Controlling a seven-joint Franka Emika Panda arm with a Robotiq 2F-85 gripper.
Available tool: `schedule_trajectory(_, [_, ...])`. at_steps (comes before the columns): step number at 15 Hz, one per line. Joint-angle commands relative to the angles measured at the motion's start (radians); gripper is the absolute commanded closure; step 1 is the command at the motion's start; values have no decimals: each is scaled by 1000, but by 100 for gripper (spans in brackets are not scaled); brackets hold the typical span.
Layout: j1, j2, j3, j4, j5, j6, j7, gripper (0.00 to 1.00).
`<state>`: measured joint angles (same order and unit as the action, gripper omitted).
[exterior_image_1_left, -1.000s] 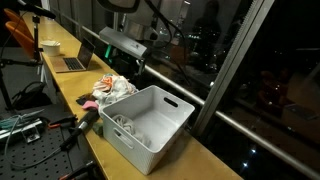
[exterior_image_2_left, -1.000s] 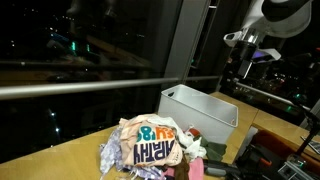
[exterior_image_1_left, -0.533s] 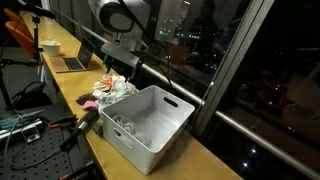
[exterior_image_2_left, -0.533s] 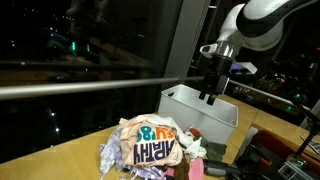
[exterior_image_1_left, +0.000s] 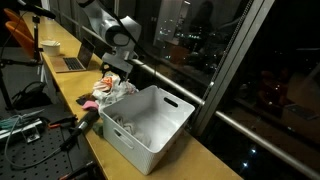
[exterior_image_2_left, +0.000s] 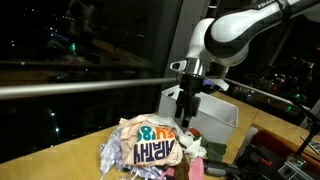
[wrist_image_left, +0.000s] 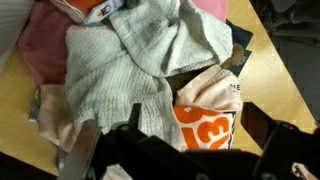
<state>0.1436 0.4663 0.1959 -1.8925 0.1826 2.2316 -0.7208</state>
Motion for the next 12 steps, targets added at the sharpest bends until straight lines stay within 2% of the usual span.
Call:
schedule_trajectory(1, [7,136,30,131,-42,-6,40,0])
schedule_trajectory(7, [9,302,71,292,-51,-14,58,0])
schedule_trajectory(11, [0,371,71,310,-53,1,74,0])
schedule_trajectory(12, [-3,381,68,304,-56,7,80,25])
